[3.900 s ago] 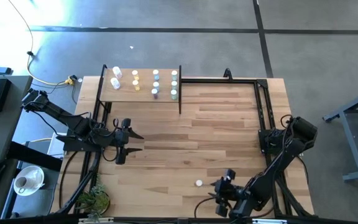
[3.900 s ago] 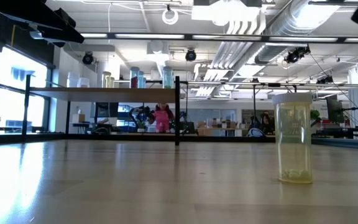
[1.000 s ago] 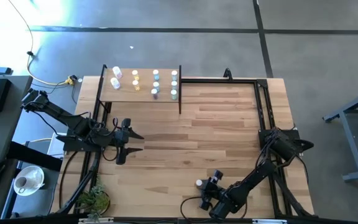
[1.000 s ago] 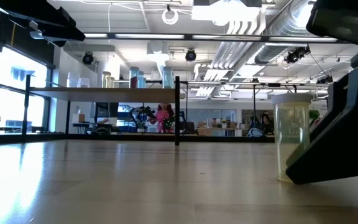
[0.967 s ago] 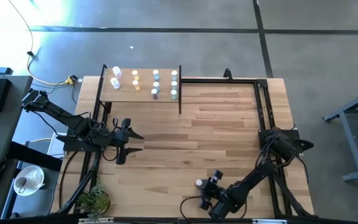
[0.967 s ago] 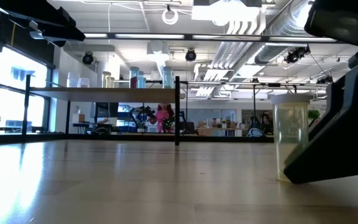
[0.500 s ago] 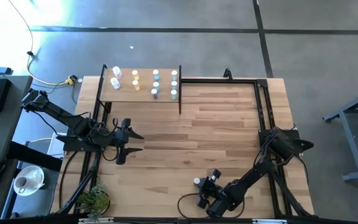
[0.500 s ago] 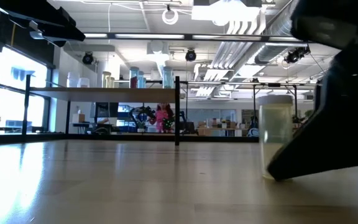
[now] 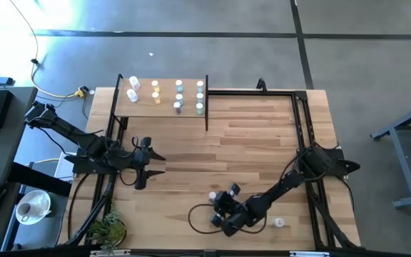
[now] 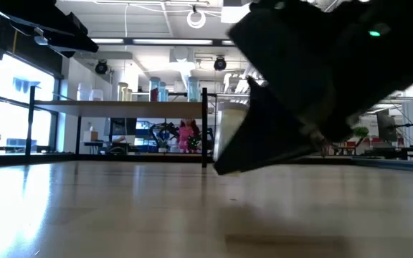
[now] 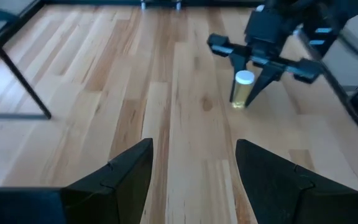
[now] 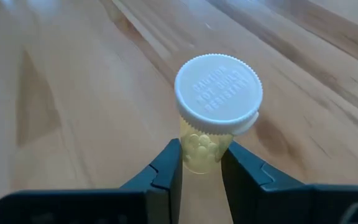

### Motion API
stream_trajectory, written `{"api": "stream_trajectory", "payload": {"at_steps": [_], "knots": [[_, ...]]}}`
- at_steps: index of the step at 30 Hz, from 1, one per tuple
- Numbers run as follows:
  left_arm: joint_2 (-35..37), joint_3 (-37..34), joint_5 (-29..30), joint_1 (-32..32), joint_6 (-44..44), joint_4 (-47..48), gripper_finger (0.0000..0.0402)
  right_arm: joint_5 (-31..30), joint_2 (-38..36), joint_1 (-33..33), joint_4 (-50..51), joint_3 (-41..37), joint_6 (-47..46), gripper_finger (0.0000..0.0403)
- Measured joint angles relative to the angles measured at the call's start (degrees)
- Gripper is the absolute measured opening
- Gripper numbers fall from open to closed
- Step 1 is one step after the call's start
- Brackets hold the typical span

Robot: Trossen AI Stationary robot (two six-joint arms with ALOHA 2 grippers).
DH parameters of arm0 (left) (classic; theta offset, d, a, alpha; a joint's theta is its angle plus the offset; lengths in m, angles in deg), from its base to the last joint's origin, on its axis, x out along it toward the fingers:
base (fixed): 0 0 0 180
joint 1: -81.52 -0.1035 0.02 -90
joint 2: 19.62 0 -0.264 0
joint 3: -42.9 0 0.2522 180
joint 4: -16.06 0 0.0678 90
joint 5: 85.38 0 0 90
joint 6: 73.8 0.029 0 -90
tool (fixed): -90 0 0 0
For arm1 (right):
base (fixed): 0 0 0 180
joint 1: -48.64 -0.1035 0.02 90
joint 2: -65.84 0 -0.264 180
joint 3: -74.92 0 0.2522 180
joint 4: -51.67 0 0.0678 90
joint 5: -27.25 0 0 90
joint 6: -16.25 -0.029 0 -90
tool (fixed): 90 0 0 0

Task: Pick and place medicine bottles onto shelf by color
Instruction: Put the yellow pill bottle on the shelf aligned with the other yellow pill bottles

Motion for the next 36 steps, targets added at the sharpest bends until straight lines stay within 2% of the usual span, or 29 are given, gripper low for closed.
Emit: {"api": "stream_trajectory", "payload": {"at_steps": [7, 10, 26, 32, 36], "knots": [[-7.1, 0.0, 7.4, 1.7, -2.4, -0.2, 0.022, 4.0, -0.9, 4.1, -5.7, 0.0, 9.3, 0.0076], [-9.7, 0.0, 10.0, 2.2, -2.4, -3.7, 0.022, 4.5, -1.9, 5.3, -6.0, 0.0, 11.6, 0.0076], [-20.2, 0.0, 7.2, 2.1, 4.3, -25.1, 0.022, 5.8, -10.1, 13.4, -10.0, 0.0, 25.1, 0.0076], [-24.1, 0.0, 10.8, 1.1, 4.2, -30.7, 0.022, 11.7, -10.1, 16.8, -16.3, 0.0, 30.2, 0.0076], [-26.3, 0.0, 11.7, 0.1, 4.2, -33.8, 0.022, 12.1, -10.1, 17.6, -17.8, 0.0, 31.3, 0.0076]]}}
